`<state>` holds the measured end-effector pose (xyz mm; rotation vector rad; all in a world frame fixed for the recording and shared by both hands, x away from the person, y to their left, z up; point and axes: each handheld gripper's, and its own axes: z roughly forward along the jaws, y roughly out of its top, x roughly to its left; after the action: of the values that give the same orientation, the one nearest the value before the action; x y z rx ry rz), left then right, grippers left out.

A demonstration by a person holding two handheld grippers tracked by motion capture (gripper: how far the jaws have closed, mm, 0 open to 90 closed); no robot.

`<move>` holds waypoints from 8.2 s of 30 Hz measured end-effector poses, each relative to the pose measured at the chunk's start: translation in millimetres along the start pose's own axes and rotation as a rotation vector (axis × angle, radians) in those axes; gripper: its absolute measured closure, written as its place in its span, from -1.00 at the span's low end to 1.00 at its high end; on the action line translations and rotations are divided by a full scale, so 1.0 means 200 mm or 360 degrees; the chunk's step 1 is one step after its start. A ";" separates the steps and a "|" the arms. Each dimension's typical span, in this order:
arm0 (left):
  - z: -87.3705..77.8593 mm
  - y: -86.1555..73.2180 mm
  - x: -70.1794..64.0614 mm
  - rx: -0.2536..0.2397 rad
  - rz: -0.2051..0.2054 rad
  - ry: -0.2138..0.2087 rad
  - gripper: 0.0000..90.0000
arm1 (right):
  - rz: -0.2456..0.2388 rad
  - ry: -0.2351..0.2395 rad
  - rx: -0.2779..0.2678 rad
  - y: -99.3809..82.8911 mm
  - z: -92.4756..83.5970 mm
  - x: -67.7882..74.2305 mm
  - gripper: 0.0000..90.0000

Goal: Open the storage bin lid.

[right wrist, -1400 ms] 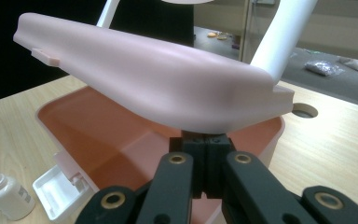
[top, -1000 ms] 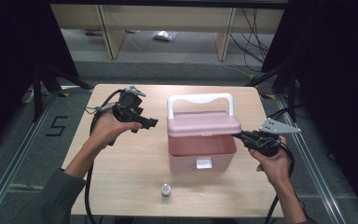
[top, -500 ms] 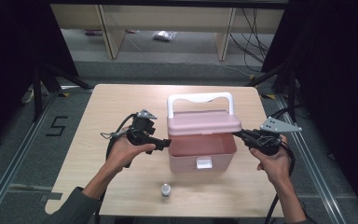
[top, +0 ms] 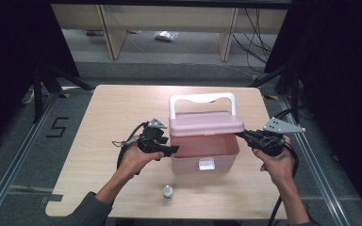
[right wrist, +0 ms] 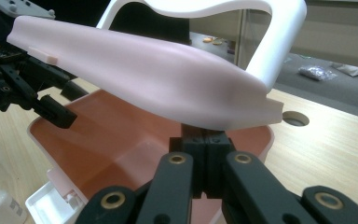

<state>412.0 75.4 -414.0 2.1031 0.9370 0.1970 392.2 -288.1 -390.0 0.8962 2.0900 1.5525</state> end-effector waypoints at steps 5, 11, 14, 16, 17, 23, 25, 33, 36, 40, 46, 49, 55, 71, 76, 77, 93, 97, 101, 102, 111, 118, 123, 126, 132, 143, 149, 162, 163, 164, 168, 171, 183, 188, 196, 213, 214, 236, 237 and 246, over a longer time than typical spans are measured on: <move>-0.01 0.00 0.00 -0.0006 0.0052 0.0056 0.12 | -0.0018 -0.0015 -0.0007 0.01 0.00 -0.01 1.00; -0.02 -0.01 0.01 -0.0010 0.0049 0.0048 0.20 | -0.0012 -0.0013 -0.0006 0.03 0.00 -0.01 1.00; -0.02 -0.01 0.00 -0.0019 0.0036 0.0062 0.22 | -0.0024 -0.0022 -0.0020 0.05 0.02 -0.02 1.00; -0.02 -0.01 0.00 -0.0020 0.0034 0.0064 0.22 | 0.0005 -0.0019 -0.0009 0.06 0.03 -0.02 1.00; -0.02 -0.01 0.00 -0.0013 0.0039 0.0059 0.22 | 0.0022 -0.0009 0.0008 0.06 0.04 -0.03 1.00; -0.02 -0.01 0.00 -0.0013 0.0033 0.0070 0.24 | 0.0046 -0.0019 0.0012 0.07 0.08 -0.08 1.00; -0.03 -0.01 0.00 -0.0012 0.0044 0.0089 0.26 | 0.0012 -0.0024 0.0020 0.08 0.09 -0.10 1.00; -0.03 -0.01 -0.01 -0.0023 0.0031 0.0080 0.30 | 0.0009 -0.0043 0.0014 0.08 0.14 -0.14 1.00; -0.03 -0.01 -0.01 -0.0021 0.0034 0.0083 0.31 | 0.0066 -0.0034 0.0033 0.08 0.16 -0.16 1.00; -0.03 -0.02 -0.01 -0.0020 0.0029 0.0081 0.31 | 0.0114 -0.0040 0.0047 0.09 0.19 -0.18 1.00; -0.04 -0.03 -0.01 -0.0039 0.0014 0.0068 0.31 | 0.0154 -0.0046 -0.0012 0.10 0.23 -0.24 1.00; -0.03 -0.03 0.00 -0.0058 0.0009 0.0072 0.31 | 0.0183 -0.0055 -0.0012 0.09 0.25 -0.26 1.00; -0.03 -0.04 0.01 -0.0079 -0.0009 0.0028 0.29 | 0.0185 -0.0089 0.0046 0.11 0.29 -0.28 1.00; -0.04 -0.04 0.00 -0.0072 0.0002 0.0049 0.29 | 0.0154 -0.0137 0.0106 0.15 0.36 -0.36 1.00; -0.04 -0.04 0.00 -0.0073 -0.0002 0.0034 0.29 | 0.0149 -0.0150 0.0111 0.17 0.40 -0.38 1.00; -0.04 -0.04 0.00 -0.0074 -0.0002 0.0034 0.29 | 0.0145 -0.0167 0.0127 0.17 0.40 -0.39 1.00; -0.03 -0.04 0.00 -0.0082 -0.0019 0.0037 0.29 | 0.0200 -0.0212 0.0153 0.16 0.44 -0.41 1.00; -0.03 -0.04 0.00 -0.0083 -0.0009 0.0047 0.27 | 0.0187 -0.0213 0.0166 0.17 0.44 -0.41 1.00; -0.03 -0.05 0.00 -0.0085 -0.0016 0.0050 0.26 | 0.0204 -0.0193 0.0159 0.18 0.42 -0.38 1.00; -0.03 -0.05 0.00 -0.0083 -0.0017 0.0048 0.26 | 0.0171 -0.0187 0.0189 0.19 0.41 -0.37 1.00; -0.03 -0.05 -0.01 -0.0086 0.0000 0.0028 0.24 | -0.0001 -0.0168 0.0295 0.24 0.33 -0.21 0.81; -0.03 -0.05 -0.01 -0.0083 0.0017 0.0060 0.24 | -0.0054 -0.0149 0.0378 0.26 0.24 -0.08 0.51; -0.03 -0.05 -0.01 -0.0082 0.0016 0.0038 0.23 | -0.0123 -0.0091 0.0446 0.26 0.17 0.05 0.23; -0.03 -0.05 -0.01 -0.0084 0.0016 0.0034 0.23 | -0.0146 -0.0040 0.0457 0.24 0.13 0.13 0.18; -0.03 -0.05 -0.01 -0.0083 0.0017 0.0042 0.23 | -0.0166 0.0025 0.0458 0.21 0.07 0.24 0.10; -0.03 -0.05 -0.01 -0.0082 0.0021 0.0040 0.22 | -0.0253 0.0124 0.0579 0.13 0.05 0.41 0.06; -0.03 -0.05 0.00 -0.0079 0.0019 0.0028 0.22 | -0.0294 0.0186 0.0656 0.09 0.09 0.50 0.06; -0.03 -0.05 0.00 -0.0084 0.0020 0.0033 0.22 | -0.0373 0.0346 0.0798 0.02 0.17 0.64 0.02; -0.03 -0.05 0.00 -0.0085 0.0017 0.0031 0.22 | -0.0396 0.0357 0.0794 0.01 0.18 0.65 0.01; -0.03 -0.05 0.00 -0.0087 0.0015 0.0031 0.22 | -0.0386 0.0372 0.0811 0.01 0.19 0.66 0.01; -0.03 -0.05 0.00 -0.0088 0.0017 0.0032 0.22 | -0.0385 0.0391 0.0849 -0.01 0.21 0.69 0.00; -0.03 -0.05 0.00 -0.0088 0.0017 0.0032 0.21 | -0.0402 0.0412 0.0854 -0.02 0.24 0.71 -0.01; -0.03 -0.05 0.00 -0.0090 0.0014 0.0029 0.21 | -0.0474 0.0466 0.0990 -0.07 0.35 0.82 -0.02; -0.03 -0.05 0.00 -0.0083 0.0012 0.0011 0.21 | -0.0564 0.0477 0.1056 -0.07 0.40 0.86 -0.03; -0.03 -0.05 0.01 -0.0082 0.0014 0.0008 0.20 | -0.0649 0.0478 0.1136 -0.06 0.45 0.92 -0.04; -0.03 -0.04 0.01 -0.0073 0.0010 -0.0015 0.19 | -0.0731 0.0556 0.1263 -0.08 0.58 1.00 -0.05; -0.03 -0.04 0.02 -0.0071 0.0010 -0.0013 0.19 | -0.0748 0.0560 0.1259 -0.08 0.59 1.00 -0.05; -0.01 -0.04 0.03 -0.0072 -0.0006 -0.0040 0.13 | -0.0718 0.0510 0.1344 -0.08 0.63 1.03 -0.07; -0.01 -0.04 0.04 -0.0070 -0.0011 -0.0033 0.09 | -0.0719 0.0511 0.1344 -0.08 0.63 1.03 -0.07; -0.01 -0.03 0.07 -0.0084 -0.0035 -0.0023 -0.07 | -0.0717 0.0523 0.1353 -0.08 0.64 1.04 -0.07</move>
<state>417.8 88.3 -420.3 2.0426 0.9362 0.1927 319.4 -57.4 -431.0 0.3358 2.9866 0.5779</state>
